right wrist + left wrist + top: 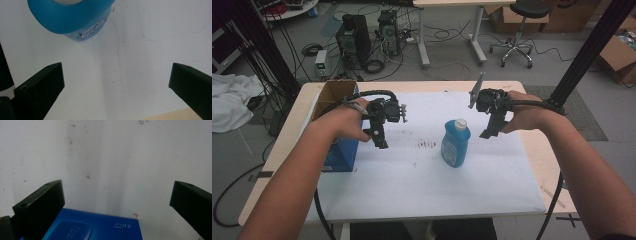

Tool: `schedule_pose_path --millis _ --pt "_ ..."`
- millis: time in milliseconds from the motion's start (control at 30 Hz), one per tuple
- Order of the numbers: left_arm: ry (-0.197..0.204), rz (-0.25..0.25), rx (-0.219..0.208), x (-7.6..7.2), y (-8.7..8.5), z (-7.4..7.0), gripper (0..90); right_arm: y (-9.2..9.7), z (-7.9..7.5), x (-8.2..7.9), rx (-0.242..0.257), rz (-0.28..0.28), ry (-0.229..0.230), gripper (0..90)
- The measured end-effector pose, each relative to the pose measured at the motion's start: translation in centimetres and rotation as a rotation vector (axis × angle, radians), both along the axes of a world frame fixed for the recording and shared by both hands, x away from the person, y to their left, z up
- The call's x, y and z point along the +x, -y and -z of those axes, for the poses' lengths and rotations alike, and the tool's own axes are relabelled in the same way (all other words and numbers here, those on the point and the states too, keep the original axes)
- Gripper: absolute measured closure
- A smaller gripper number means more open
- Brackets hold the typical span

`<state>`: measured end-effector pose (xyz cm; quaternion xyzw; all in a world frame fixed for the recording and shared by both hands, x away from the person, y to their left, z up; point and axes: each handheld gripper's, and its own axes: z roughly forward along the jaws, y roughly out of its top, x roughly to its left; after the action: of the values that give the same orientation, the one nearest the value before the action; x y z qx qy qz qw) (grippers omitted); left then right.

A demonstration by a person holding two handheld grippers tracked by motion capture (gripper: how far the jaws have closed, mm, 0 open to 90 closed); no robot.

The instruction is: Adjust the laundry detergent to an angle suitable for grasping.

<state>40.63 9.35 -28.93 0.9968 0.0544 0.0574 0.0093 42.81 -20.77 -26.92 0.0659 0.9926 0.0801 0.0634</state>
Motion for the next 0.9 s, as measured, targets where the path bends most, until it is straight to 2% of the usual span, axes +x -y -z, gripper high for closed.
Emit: schedule_pose_path --millis 200,467,900 --pt "0.003 -0.006 -0.006 0.08 -0.17 -0.37 0.1 -0.07 -0.10 -0.02 -0.014 0.000 0.000 0.0" --pt "0.012 -0.004 -0.017 0.00 0.03 -0.68 0.1 -0.21 -0.19 -0.04 -0.004 -0.012 0.003 0.0" --pt "0.017 0.001 0.000 -0.18 -0.22 -0.58 0.1 0.09 0.22 0.18 0.001 -0.006 0.005 0.0"
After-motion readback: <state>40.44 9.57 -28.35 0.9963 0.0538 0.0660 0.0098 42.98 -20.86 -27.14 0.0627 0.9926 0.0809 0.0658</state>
